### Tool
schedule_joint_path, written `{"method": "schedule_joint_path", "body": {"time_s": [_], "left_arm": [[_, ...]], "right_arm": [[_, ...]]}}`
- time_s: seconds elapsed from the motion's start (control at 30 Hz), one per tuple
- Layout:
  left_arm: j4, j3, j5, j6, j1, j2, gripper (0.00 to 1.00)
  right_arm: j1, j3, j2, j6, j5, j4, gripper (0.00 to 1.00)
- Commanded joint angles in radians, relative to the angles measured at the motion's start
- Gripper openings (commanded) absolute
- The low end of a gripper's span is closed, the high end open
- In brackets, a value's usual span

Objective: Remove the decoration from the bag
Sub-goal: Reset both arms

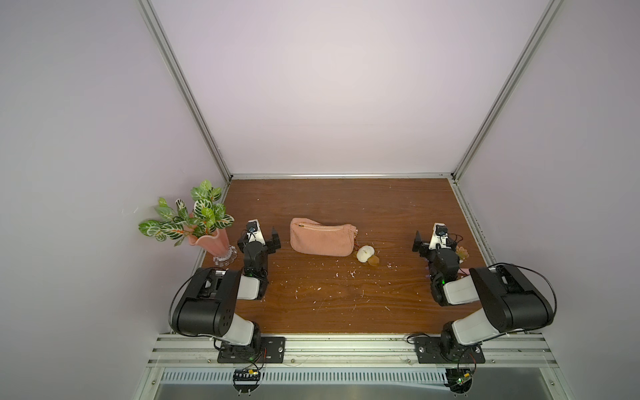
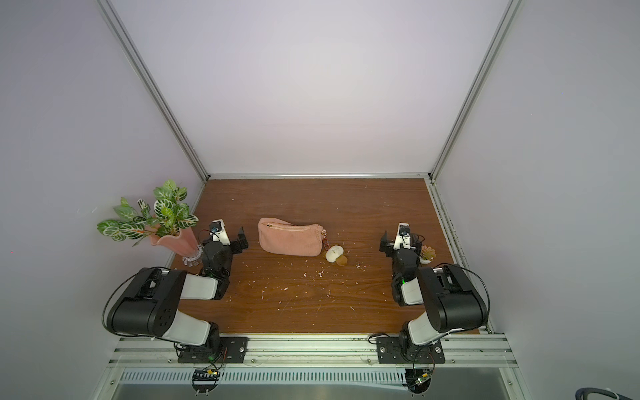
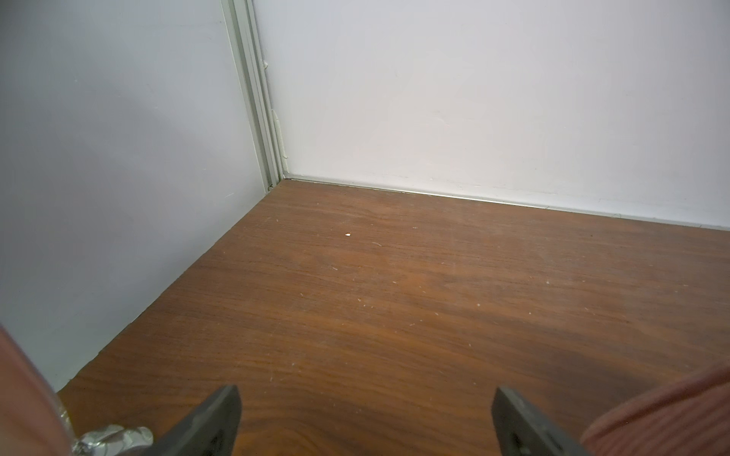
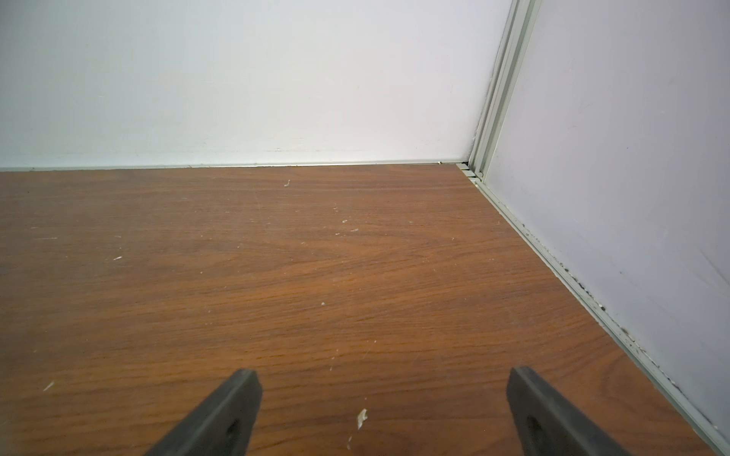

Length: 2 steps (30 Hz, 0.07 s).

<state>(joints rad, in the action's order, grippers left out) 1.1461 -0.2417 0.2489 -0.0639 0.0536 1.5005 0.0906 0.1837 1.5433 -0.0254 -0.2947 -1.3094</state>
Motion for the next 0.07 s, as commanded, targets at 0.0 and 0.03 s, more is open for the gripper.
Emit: {"method": "schedule_joint_path", "body": {"time_s": [0.0, 0.03], "left_arm": [[0.024, -0.008, -0.011, 0.006, -0.014, -0.006, 1.00], [0.023, -0.009, -0.011, 0.004, -0.014, -0.006, 0.99]], "right_arm": [[-0.003, 0.015, -0.002, 0.010, 0.009, -0.043, 1.00], [-0.002, 0.012, -0.004, 0.011, 0.010, -0.045, 0.99]]}}
